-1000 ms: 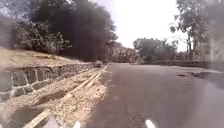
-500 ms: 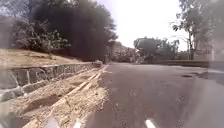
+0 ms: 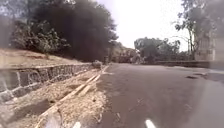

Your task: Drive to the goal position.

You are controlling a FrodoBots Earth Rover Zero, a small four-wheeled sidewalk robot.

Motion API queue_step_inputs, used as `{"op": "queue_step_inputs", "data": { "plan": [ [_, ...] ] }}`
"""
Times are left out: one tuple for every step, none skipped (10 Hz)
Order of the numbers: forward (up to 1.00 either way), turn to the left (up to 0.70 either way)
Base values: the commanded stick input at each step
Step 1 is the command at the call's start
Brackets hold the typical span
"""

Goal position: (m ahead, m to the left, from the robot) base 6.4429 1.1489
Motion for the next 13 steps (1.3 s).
{"op": "queue_step_inputs", "data": {
  "plan": [
    [0.50, 0.00],
    [0.50, 0.00],
    [0.50, 0.00],
    [0.50, 0.00],
    [0.50, 0.00],
    [0.50, 0.00],
    [0.50, 0.00],
    [0.50, 0.00],
    [0.50, 0.00],
    [0.50, 0.00],
    [0.50, 0.00],
    [0.50, 0.00],
    [0.50, 0.00]
  ]
}}
